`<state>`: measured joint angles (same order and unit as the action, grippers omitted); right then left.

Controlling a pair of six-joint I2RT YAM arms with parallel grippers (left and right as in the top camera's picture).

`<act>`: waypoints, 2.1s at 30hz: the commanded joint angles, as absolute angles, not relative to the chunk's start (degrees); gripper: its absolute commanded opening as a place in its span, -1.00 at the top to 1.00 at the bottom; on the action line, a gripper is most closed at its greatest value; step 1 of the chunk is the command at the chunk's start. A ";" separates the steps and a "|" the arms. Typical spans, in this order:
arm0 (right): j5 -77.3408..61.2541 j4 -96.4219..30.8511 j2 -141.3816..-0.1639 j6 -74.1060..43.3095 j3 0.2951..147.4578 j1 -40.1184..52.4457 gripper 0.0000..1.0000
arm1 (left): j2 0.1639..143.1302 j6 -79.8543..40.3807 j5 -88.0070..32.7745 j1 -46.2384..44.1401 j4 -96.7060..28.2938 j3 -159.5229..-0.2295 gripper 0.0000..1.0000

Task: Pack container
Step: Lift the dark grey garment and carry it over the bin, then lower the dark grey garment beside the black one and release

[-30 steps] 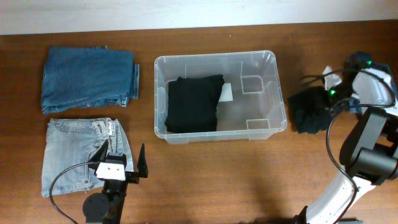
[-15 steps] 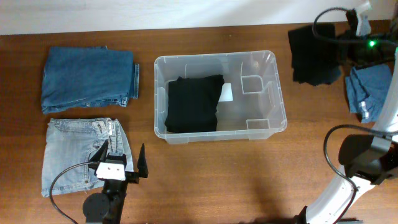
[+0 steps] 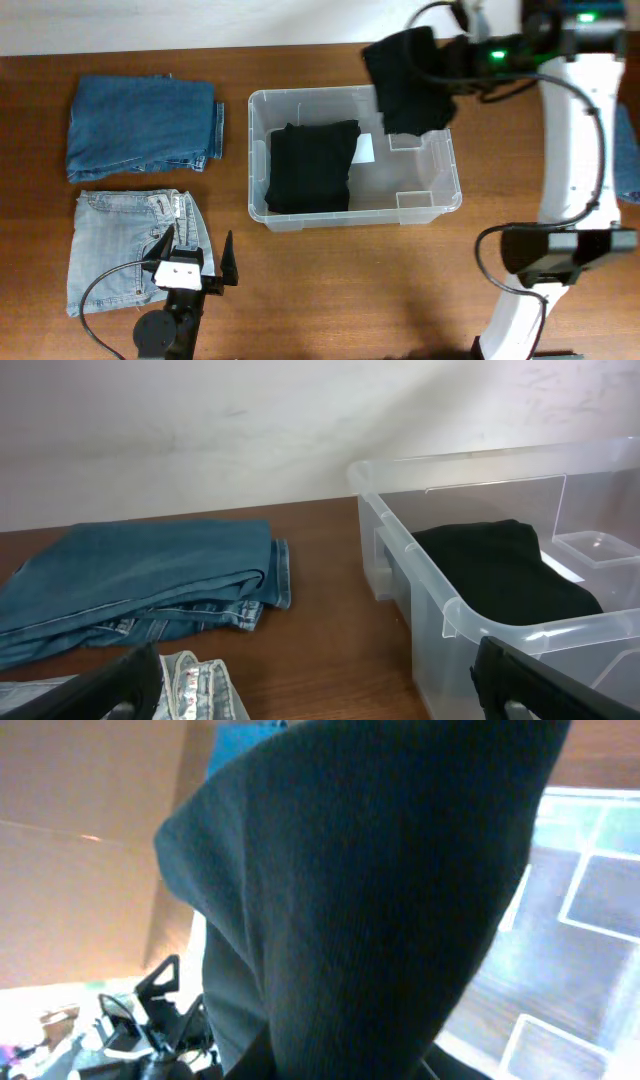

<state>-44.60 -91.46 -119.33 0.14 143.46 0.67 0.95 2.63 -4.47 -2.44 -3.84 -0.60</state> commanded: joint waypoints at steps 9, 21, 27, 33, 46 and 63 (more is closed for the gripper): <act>-26.65 -84.68 -130.78 -20.95 143.52 11.75 0.74 | 0.69 3.53 -4.69 -2.07 -4.29 -0.54 -0.99; -26.68 -82.26 -139.44 -23.05 142.69 13.43 0.70 | 0.69 3.53 -4.69 -2.07 -4.27 -0.54 -0.99; -18.61 -81.95 -139.46 -23.07 136.84 13.43 0.24 | 0.69 3.53 -4.69 -2.07 -4.27 -0.54 -0.99; -4.23 -82.54 -139.46 -23.03 131.52 13.43 -0.21 | 0.67 3.53 -4.69 -2.07 -4.29 -0.54 -0.99; 3.25 -82.02 -138.08 -22.76 134.89 13.78 -0.22 | 0.69 3.53 -4.69 -2.07 -4.29 -0.54 -0.99; -1.67 -73.65 -137.40 -19.99 133.75 18.72 0.81 | 0.69 3.53 -4.69 -2.07 -4.29 -0.54 -0.99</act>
<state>-1.96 -73.97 -138.91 -20.36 133.71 17.10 0.95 2.63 -4.47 -2.44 -3.84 -0.60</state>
